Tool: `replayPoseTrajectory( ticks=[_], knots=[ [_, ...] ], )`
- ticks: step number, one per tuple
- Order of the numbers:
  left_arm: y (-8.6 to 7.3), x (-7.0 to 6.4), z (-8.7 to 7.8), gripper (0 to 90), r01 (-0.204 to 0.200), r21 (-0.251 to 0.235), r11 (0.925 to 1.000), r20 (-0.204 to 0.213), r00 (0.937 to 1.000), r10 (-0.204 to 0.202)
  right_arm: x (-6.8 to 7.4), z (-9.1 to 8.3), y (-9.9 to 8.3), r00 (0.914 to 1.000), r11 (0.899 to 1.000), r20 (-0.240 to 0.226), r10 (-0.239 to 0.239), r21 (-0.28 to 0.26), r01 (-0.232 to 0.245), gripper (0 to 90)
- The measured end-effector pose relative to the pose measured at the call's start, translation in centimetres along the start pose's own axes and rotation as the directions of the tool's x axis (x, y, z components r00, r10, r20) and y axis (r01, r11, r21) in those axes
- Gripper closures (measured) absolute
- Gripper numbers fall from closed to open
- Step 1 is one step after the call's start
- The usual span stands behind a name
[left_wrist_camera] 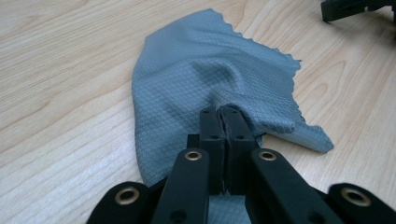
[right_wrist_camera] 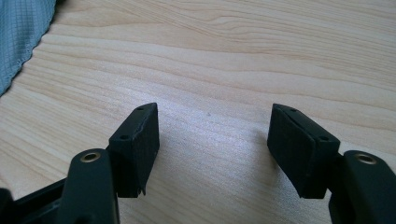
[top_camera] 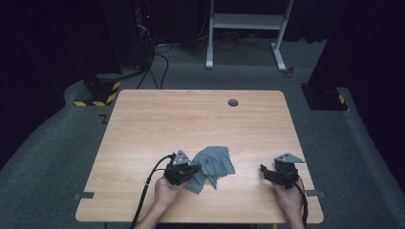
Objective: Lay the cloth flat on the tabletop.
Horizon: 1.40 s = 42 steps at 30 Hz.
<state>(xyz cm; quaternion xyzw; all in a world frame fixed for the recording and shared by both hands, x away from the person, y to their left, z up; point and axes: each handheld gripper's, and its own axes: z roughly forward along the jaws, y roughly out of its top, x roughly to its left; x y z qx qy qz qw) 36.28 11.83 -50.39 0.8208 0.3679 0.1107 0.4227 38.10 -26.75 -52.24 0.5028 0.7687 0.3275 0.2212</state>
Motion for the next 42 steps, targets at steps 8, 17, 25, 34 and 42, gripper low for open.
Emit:
replayPoseTrajectory(
  ticks=[8,17,25,34,42],
  knots=[
    [-0.5,-0.5,-0.6,73.7,-0.002,0.013,0.9999,-0.003,1.0000,0.002,0.0,0.0,0.0,1.0000,1.000,0.000,-0.001,0.000,0.001,34.2],
    [-2.3,-3.8,-1.1,59.1,-0.071,0.056,0.9959,-0.012,0.9974,0.072,0.0,0.0,0.0,1.0000,1.000,0.000,-0.001,0.000,0.001,34.1],
    [-2.9,-4.6,-0.3,64.7,-0.122,0.092,0.9883,-0.045,0.9910,0.126,0.0,0.0,0.0,1.0000,1.000,0.000,-0.001,0.000,0.001,34.4],
    [-2.9,-4.5,-0.4,89.4,-0.144,0.094,0.9850,-0.067,0.9862,0.151,1.1,0.3,0.3,0.9953,0.997,-0.064,-0.072,-0.024,0.071,58.5],
    [-3.2,-4.9,-0.8,87.2,-0.152,0.064,0.9864,-0.025,0.9878,0.153,4.4,0.6,1.2,0.9626,0.986,-0.216,-0.163,-0.063,0.153,65.8]
  ],
)
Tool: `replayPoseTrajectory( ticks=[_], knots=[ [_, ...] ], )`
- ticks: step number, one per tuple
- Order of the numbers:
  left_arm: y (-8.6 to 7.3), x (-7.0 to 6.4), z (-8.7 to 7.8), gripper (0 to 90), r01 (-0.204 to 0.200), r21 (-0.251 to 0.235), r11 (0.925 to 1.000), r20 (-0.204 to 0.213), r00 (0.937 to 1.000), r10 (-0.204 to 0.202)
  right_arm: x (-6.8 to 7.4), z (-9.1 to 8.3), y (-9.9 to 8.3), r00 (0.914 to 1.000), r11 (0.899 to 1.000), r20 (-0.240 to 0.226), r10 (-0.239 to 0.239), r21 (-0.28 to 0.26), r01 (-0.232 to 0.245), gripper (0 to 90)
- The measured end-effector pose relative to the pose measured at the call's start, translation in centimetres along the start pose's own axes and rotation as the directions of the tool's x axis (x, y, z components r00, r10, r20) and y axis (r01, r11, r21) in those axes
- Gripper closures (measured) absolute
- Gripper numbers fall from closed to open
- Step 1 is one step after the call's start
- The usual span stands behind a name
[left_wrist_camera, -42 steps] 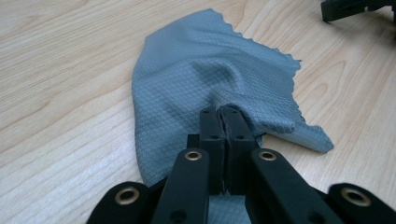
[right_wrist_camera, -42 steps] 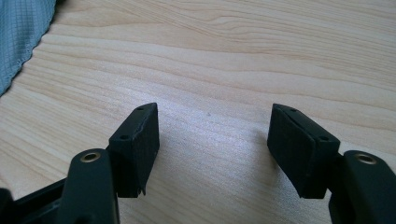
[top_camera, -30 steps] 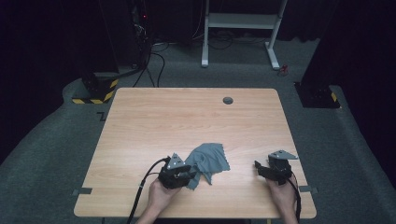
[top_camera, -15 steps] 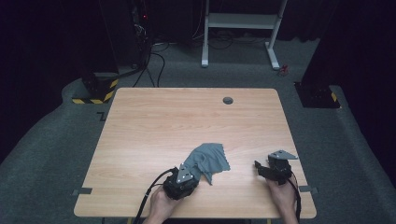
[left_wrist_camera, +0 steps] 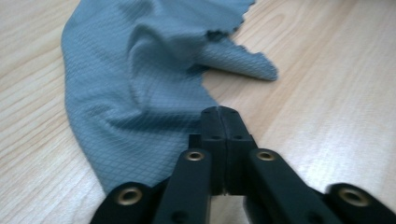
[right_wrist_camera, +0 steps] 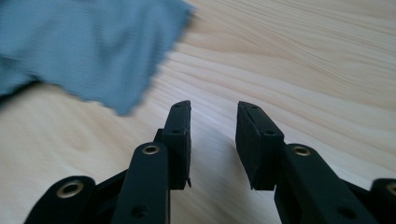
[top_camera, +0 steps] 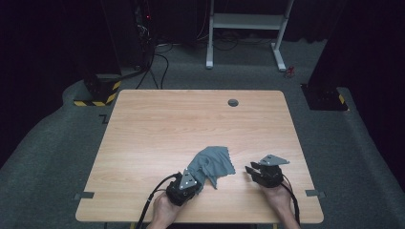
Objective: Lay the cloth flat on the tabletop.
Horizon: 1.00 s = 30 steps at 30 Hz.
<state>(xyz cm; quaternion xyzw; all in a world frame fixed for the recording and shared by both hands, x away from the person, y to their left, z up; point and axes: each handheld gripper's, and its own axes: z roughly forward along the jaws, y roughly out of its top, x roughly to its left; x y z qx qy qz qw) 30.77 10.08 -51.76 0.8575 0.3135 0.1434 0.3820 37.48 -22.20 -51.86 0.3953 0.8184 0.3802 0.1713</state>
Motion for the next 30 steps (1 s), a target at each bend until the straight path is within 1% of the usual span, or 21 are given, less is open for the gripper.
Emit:
replayPoseTrajectory(
  ticks=[1,2,4,7,8,9,11,12,14,15,16,18,20,22,23,24,25,27,28,29,30],
  knots=[
    [0.0,0.0,0.0,75.6,0.004,0.007,1.0000,0.002,1.0000,-0.004,0.6,0.3,0.3,0.9995,1.000,-0.026,-0.019,-0.001,0.019,65.5],
    [0.0,0.0,0.2,70.8,0.014,0.017,0.9998,0.010,0.9999,-0.014,1.0,0.4,0.5,0.9986,0.999,-0.040,-0.034,-0.001,0.034,65.5],
    [-0.1,0.0,0.3,68.5,0.013,0.013,0.9998,0.013,0.9998,-0.013,1.8,1.0,1.0,0.9955,0.998,-0.066,-0.068,0.003,0.068,65.6],
    [-0.1,-0.1,0.3,67.9,0.008,0.012,0.9999,0.004,1.0000,-0.008,2.5,1.8,1.5,0.9926,0.997,-0.093,-0.078,0.008,0.079,65.5],
    [-0.1,-0.2,0.3,67.9,0.004,0.011,0.9999,-0.003,1.0000,-0.004,2.5,1.8,1.5,0.9926,0.997,-0.093,-0.078,0.008,0.079,65.5],
    [-0.1,-0.3,0.3,68.1,0.002,0.010,0.9999,-0.007,1.0000,-0.002,2.8,2.4,1.5,0.9918,0.996,-0.094,-0.086,0.023,0.089,66.2],
    [-0.1,-0.3,0.3,70.9,0.001,0.007,1.0000,-0.008,1.0000,-0.001,2.8,2.5,1.6,0.9920,0.995,-0.089,-0.090,0.023,0.092,68.4],
    [-0.1,-0.3,0.4,75.8,-0.003,0.005,1.0000,-0.009,1.0000,0.003,2.8,2.5,1.6,0.9913,0.995,-0.088,-0.098,0.026,0.100,72.8],
    [0.0,-0.4,0.4,81.2,-0.016,0.005,0.9999,-0.014,0.9998,0.016,3.0,2.6,1.8,0.9887,0.992,-0.094,-0.117,0.036,0.120,80.1],
    [0.0,-0.4,0.4,84.4,-0.016,0.005,0.9999,-0.014,0.9998,0.016,3.0,2.6,1.8,0.9887,0.992,-0.094,-0.117,0.036,0.120,80.1],
    [0.1,-0.5,0.5,87.7,-0.024,0.009,0.9997,-0.021,0.9995,0.024,3.2,2.6,2.1,0.9841,0.988,-0.109,-0.140,0.055,0.147,88.6],
    [0.1,-0.4,0.5,89.1,-0.020,0.009,0.9998,-0.015,0.9997,0.020,3.4,2.7,2.3,0.9815,0.984,-0.105,-0.160,0.063,0.167,89.8],
    [0.1,-0.3,0.5,89.7,-0.015,0.008,0.9999,-0.010,0.9998,0.015,3.3,2.8,2.5,0.9813,0.984,-0.112,-0.156,0.066,0.164,90.0],
    [0.1,0.0,0.2,89.9,-0.004,0.002,1.0000,0.006,1.0000,0.004,3.1,2.8,2.6,0.9830,0.988,-0.124,-0.135,0.062,0.144,90.0],
    [0.1,0.0,0.2,89.9,-0.004,0.002,1.0000,0.006,1.0000,0.004,2.9,2.6,2.6,0.9840,0.990,-0.127,-0.125,0.051,0.132,90.0],
    [0.2,0.3,-0.2,89.8,0.016,-0.018,0.9997,0.025,0.9996,-0.015,2.8,2.5,2.7,0.9846,0.991,-0.129,-0.118,0.045,0.124,90.0],
    [0.4,0.7,-0.7,89.8,0.035,-0.037,0.9987,0.034,0.9989,-0.033,2.7,2.3,2.8,0.9850,0.993,-0.133,-0.110,0.035,0.116,90.0],
    [0.5,0.9,-1.0,89.7,0.039,-0.047,0.9981,0.034,0.9987,-0.038,2.6,2.1,3.0,0.9848,0.993,-0.135,-0.109,0.024,0.113,90.0],
    [0.7,1.4,-1.5,89.7,0.050,-0.063,0.9968,0.032,0.9983,-0.048,2.4,1.8,3.4,0.9854,0.995,-0.136,-0.102,0.009,0.104,90.0],
    [0.9,1.8,-1.8,89.7,0.061,-0.074,0.9953,0.032,0.9977,-0.059,2.4,1.8,3.4,0.9854,0.995,-0.136,-0.102,0.009,0.104,90.0],
    [1.3,2.6,-2.4,89.7,0.080,-0.092,0.9925,0.021,0.9967,-0.078,2.2,1.6,4.0,0.9856,0.995,-0.140,-0.095,-0.008,0.095,90.0]
  ],
)
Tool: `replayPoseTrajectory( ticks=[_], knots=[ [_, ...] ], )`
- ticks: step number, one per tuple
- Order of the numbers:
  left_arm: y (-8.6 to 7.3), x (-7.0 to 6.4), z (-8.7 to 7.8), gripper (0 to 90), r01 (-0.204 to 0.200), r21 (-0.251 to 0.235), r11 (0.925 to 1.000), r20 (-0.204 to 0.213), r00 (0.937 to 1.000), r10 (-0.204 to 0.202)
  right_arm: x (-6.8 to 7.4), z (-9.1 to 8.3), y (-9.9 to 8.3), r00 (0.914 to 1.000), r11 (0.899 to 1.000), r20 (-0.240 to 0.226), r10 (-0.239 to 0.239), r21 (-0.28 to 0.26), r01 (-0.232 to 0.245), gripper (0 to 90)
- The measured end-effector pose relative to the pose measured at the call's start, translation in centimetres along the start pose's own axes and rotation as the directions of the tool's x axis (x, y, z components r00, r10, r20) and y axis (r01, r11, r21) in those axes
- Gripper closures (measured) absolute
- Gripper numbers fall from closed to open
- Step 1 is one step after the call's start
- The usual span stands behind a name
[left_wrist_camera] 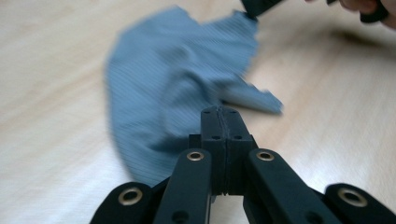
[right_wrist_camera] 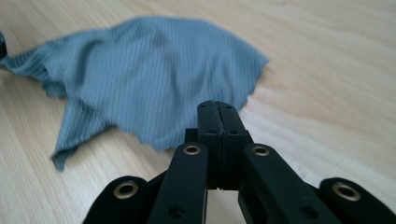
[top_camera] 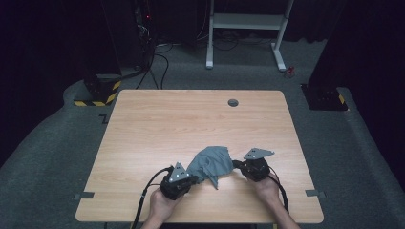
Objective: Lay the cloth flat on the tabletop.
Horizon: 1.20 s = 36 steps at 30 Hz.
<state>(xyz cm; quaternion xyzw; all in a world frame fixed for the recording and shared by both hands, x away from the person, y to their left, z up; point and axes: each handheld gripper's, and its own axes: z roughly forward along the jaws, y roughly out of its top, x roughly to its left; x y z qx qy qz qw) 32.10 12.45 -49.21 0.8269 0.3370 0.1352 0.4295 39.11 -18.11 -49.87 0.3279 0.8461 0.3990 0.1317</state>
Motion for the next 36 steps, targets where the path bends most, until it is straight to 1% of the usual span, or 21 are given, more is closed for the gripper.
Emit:
replayPoseTrajectory(
  ticks=[4,5,6,7,8,11,12,14,15,16,19,22,25,26,27,30,31,32,33,34,36],
  knots=[
    [0.8,2.2,-0.9,89.7,0.045,-0.043,0.9980,-0.049,0.9977,-0.048,-0.6,-0.1,1.1,0.9997,0.999,-0.001,0.023,-0.030,-0.023,90.0],
    [0.8,2.2,-0.9,89.7,0.045,-0.043,0.9980,-0.049,0.9977,-0.048,-0.6,-0.1,1.1,0.9997,0.999,-0.001,0.023,-0.030,-0.023,90.0],
    [1.0,3.0,-1.0,89.7,0.069,-0.060,0.9958,-0.063,0.9953,-0.073,-0.8,0.0,1.3,0.9996,0.999,0.000,0.028,-0.035,-0.028,90.0],
    [1.1,3.7,-1.0,89.7,0.089,-0.068,0.9937,-0.077,0.9926,-0.094,-1.3,0.3,2.0,0.9988,0.998,-0.001,0.050,-0.041,-0.050,90.0],
    [1.2,4.7,-1.0,89.7,0.114,-0.073,0.9909,-0.106,0.9870,-0.121,-1.5,0.4,2.2,0.9987,0.998,0.003,0.050,-0.043,-0.050,90.0],
    [1.3,6.3,-0.4,89.7,0.145,-0.067,0.9872,-0.151,0.9766,-0.153,-2.1,1.0,3.3,0.9972,0.996,0.011,0.074,-0.048,-0.073,90.0],
    [1.3,6.3,-0.4,89.7,0.145,-0.067,0.9872,-0.151,0.9766,-0.153,-2.1,1.0,3.3,0.9972,0.996,0.011,0.074,-0.048,-0.073,90.0],
    [1.1,7.4,0.2,89.7,0.174,-0.051,0.9834,-0.177,0.9676,-0.181,-2.6,1.7,4.2,0.9959,0.995,0.029,0.086,-0.045,-0.084,90.0],
    [1.0,7.7,0.5,89.7,0.178,-0.044,0.9831,-0.187,0.9651,-0.183,-2.8,2.0,4.5,0.9953,0.995,0.036,0.090,-0.038,-0.089,90.0],
    [0.7,8.3,1.1,89.6,0.190,-0.028,0.9813,-0.206,0.9595,-0.192,-3.2,2.7,4.9,0.9932,0.994,0.052,0.104,-0.034,-0.103,90.0],
    [0.4,8.9,2.0,89.6,0.208,-0.014,0.9780,-0.229,0.9514,-0.206,-3.9,4.1,5.3,0.9901,0.993,0.078,0.117,-0.004,-0.117,90.0],
    [0.3,9.5,2.7,89.5,0.213,0.006,0.9770,-0.257,0.9446,-0.205,-4.4,5.3,5.3,0.9861,0.992,0.106,0.128,0.007,-0.129,90.0],
    [0.8,9.9,3.5,89.4,0.191,0.031,0.9810,-0.288,0.9416,-0.175,-4.7,6.4,5.2,0.9805,0.988,0.130,0.148,0.029,-0.153,90.0],
    [0.8,9.9,3.5,89.4,0.191,0.031,0.9810,-0.288,0.9416,-0.175,-4.7,6.4,5.2,0.9805,0.988,0.130,0.148,0.029,-0.153,90.0],
    [1.0,10.0,3.8,89.4,0.181,0.036,0.9828,-0.300,0.9400,-0.162,-4.7,7.0,5.3,0.9776,0.987,0.148,0.149,0.035,-0.156,90.0],
    [1.4,10.3,4.4,89.2,0.174,0.050,0.9834,-0.321,0.9352,-0.149,-5.0,7.4,5.9,0.9728,0.985,0.161,0.167,0.025,-0.173,90.0],
    [1.4,10.3,4.4,89.1,0.174,0.050,0.9834,-0.321,0.9352,-0.149,-5.0,7.4,6.1,0.9712,0.985,0.169,0.168,0.010,-0.172,90.0],
    [1.3,10.4,4.5,89.1,0.173,0.062,0.9830,-0.339,0.9298,-0.142,-5.1,7.5,6.4,0.9691,0.984,0.175,0.174,0.010,-0.178,89.9],
    [1.2,10.4,4.5,89.0,0.169,0.067,0.9833,-0.344,0.9291,-0.137,-5.2,7.6,6.5,0.9693,0.984,0.175,0.172,0.018,-0.178,89.9],
    [1.1,10.3,4.5,88.7,0.168,0.069,0.9834,-0.348,0.9280,-0.134,-5.2,7.7,6.6,0.9694,0.984,0.179,0.168,0.021,-0.175,88.6],
    [0.9,10.2,4.2,84.3,0.166,0.074,0.9834,-0.341,0.9306,-0.131,-5.3,7.9,6.6,0.9686,0.983,0.176,0.176,0.027,-0.183,79.8]
  ],
)
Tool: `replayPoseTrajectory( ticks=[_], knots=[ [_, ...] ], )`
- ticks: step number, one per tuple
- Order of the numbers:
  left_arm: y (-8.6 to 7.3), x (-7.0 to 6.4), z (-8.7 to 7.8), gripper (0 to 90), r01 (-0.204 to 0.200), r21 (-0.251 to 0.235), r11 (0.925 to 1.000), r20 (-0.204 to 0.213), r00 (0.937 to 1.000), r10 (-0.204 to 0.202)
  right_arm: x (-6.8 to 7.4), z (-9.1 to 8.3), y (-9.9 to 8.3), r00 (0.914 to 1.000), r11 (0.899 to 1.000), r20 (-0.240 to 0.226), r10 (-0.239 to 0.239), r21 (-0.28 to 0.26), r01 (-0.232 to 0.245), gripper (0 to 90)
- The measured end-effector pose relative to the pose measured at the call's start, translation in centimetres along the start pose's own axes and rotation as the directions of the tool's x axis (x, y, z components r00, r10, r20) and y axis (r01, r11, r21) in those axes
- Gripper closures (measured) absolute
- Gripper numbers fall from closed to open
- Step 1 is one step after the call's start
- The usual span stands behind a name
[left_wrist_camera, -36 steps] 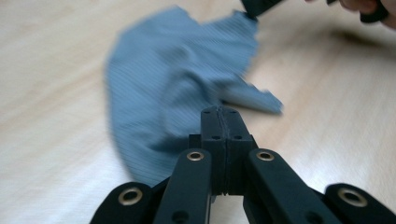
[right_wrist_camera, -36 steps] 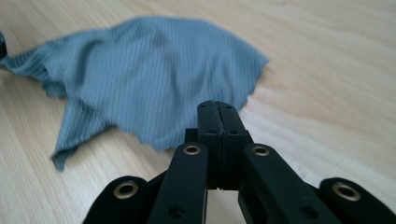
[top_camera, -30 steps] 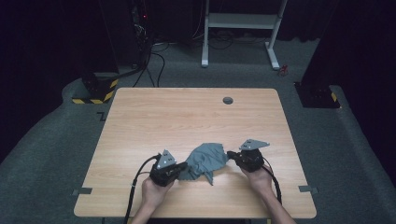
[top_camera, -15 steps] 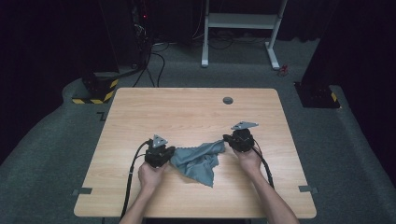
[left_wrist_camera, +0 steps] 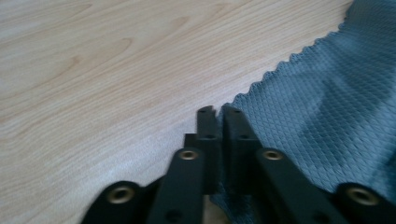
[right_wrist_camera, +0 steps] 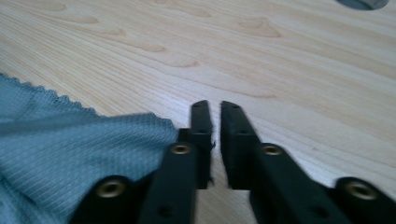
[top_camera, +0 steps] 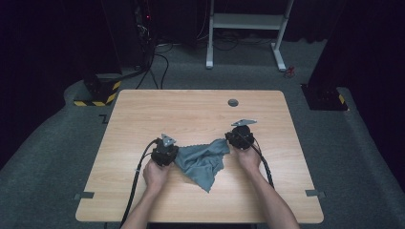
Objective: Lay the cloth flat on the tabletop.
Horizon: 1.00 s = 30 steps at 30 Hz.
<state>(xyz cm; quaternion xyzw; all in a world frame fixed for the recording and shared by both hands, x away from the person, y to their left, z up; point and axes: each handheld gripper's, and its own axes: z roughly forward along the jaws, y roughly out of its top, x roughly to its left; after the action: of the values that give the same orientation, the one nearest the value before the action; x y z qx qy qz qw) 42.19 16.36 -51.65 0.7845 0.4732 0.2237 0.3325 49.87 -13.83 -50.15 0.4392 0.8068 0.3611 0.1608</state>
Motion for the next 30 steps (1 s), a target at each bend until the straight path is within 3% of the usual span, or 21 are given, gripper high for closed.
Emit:
replayPoseTrajectory(
  ticks=[6,7,9,10,12,13,14,15,18,21,24,30],
  knots=[
    [-0.1,-0.5,-1.7,62.3,-0.009,-0.049,0.9987,0.017,0.9998,0.010,0.3,-1.3,-0.6,0.9996,0.999,-0.028,0.004,-0.033,-0.005,73.4],
    [-0.2,-0.8,-2.5,58.8,-0.013,-0.069,0.9975,0.026,0.9996,0.014,0.8,-2.5,-1.2,0.9983,0.999,-0.056,-0.017,-0.051,0.014,72.8],
    [-0.2,-1.3,-3.3,56.8,-0.011,-0.085,0.9963,0.050,0.9986,0.015,0.9,-2.8,-1.4,0.9977,0.999,-0.063,-0.025,-0.050,0.022,72.9],
    [-0.3,-2.2,-4.2,56.3,-0.022,-0.098,0.9950,0.097,0.9948,0.031,1.6,-3.8,-2.3,0.9932,0.996,-0.092,-0.072,-0.052,0.067,73.8],
    [-0.5,-3.5,-5.0,56.3,-0.055,-0.107,0.9927,0.137,0.9881,0.070,2.1,-4.2,-2.9,0.9899,0.995,-0.107,-0.093,-0.047,0.088,75.0],
    [-0.5,-3.5,-5.0,55.9,-0.055,-0.107,0.9927,0.137,0.9881,0.070,2.1,-4.2,-2.9,0.9899,0.995,-0.107,-0.093,-0.047,0.088,75.0],
    [-0.7,-5.1,-5.6,56.0,-0.083,-0.127,0.9885,0.170,0.9800,0.104,2.8,-4.4,-3.7,0.9850,0.992,-0.119,-0.125,-0.027,0.123,76.1],
    [-0.7,-5.1,-5.6,56.3,-0.083,-0.127,0.9885,0.170,0.9800,0.104,2.8,-4.4,-3.7,0.9850,0.992,-0.119,-0.125,-0.027,0.123,76.1],
    [-0.8,-7.4,-5.8,57.1,-0.133,-0.126,0.9831,0.224,0.9615,0.159,3.7,-3.8,-4.4,0.9788,0.987,-0.127,-0.160,0.001,0.162,77.3],
    [-0.9,-8.3,-5.0,57.7,-0.147,-0.106,0.9833,0.238,0.9565,0.169,4.1,-3.0,-4.6,0.9798,0.988,-0.134,-0.148,0.019,0.152,77.1],
    [-1.1,-8.5,-4.1,61.8,-0.153,-0.080,0.9850,0.239,0.9565,0.168,4.5,-2.8,-4.7,0.9780,0.988,-0.147,-0.148,0.018,0.152,75.7],
    [-1.3,-8.3,-3.4,82.6,-0.195,-0.033,0.9802,0.223,0.9546,0.198,4.6,-3.0,-4.7,0.9739,0.990,-0.181,-0.138,0.015,0.143,74.2]
  ],
)
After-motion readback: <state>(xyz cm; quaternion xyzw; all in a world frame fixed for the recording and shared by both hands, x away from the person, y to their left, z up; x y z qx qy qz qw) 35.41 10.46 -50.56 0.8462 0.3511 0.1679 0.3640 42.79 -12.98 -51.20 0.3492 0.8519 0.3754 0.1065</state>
